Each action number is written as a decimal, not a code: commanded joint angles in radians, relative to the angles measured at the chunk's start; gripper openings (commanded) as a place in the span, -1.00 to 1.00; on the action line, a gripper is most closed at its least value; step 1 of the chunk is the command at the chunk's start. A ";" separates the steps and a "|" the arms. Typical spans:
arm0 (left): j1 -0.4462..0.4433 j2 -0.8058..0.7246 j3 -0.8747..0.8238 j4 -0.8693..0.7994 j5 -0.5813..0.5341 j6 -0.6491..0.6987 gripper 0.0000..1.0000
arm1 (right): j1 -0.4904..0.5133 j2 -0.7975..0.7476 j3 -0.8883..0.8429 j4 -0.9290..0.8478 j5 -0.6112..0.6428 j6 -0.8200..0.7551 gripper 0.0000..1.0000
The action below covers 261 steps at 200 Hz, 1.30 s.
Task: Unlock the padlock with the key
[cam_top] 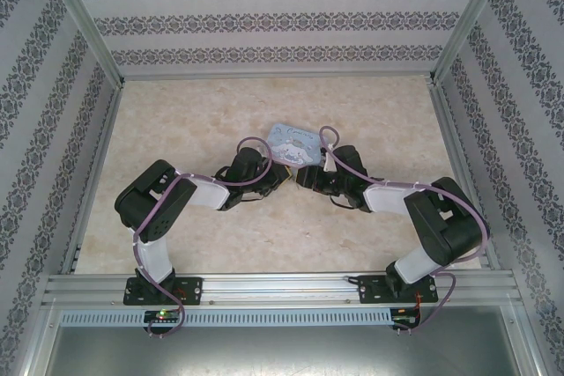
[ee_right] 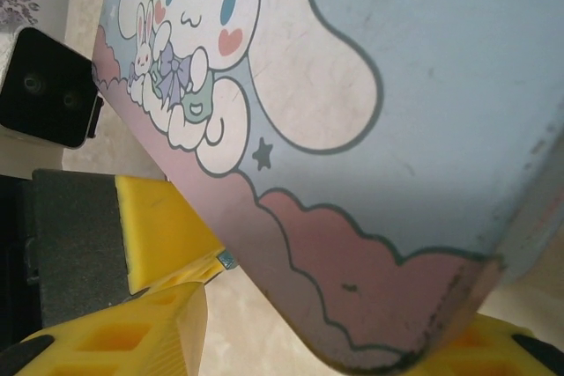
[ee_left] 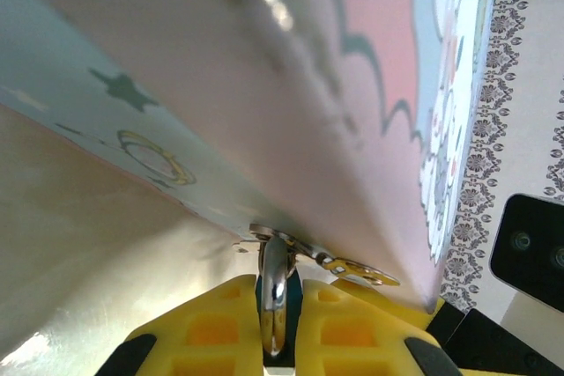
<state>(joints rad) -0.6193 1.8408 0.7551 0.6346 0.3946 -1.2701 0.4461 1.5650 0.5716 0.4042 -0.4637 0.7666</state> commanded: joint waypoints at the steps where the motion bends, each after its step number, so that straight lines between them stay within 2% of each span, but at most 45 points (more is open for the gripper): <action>1: -0.011 -0.030 0.002 -0.053 0.106 0.055 -1.00 | -0.033 0.024 0.046 0.073 0.040 0.022 -0.01; 37: -0.011 -0.029 0.001 -0.055 0.108 0.064 -0.82 | -0.049 0.039 0.064 0.069 0.027 0.028 -0.01; 91: -0.010 -0.064 -0.023 -0.040 0.103 0.058 -0.10 | -0.112 0.100 0.136 0.057 -0.012 0.037 -0.02; 125: -0.005 -0.124 -0.020 -0.083 0.094 0.077 0.20 | -0.159 0.116 0.191 0.040 -0.040 0.034 -0.03; 154: 0.017 -0.197 0.004 -0.177 0.075 0.126 0.42 | -0.169 0.086 0.168 0.039 -0.055 0.015 -0.04; 211: 0.106 -0.286 0.130 -0.478 0.011 0.303 0.60 | -0.151 0.078 0.085 0.055 -0.064 -0.064 -0.09; 261: 0.194 -0.260 0.213 -0.591 0.006 0.367 0.62 | -0.104 0.159 0.127 0.048 -0.052 -0.117 -0.10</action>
<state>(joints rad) -0.4572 1.5764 0.9291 0.1547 0.4137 -0.9741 0.3183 1.6760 0.6689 0.4427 -0.5068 0.7055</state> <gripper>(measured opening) 0.808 0.450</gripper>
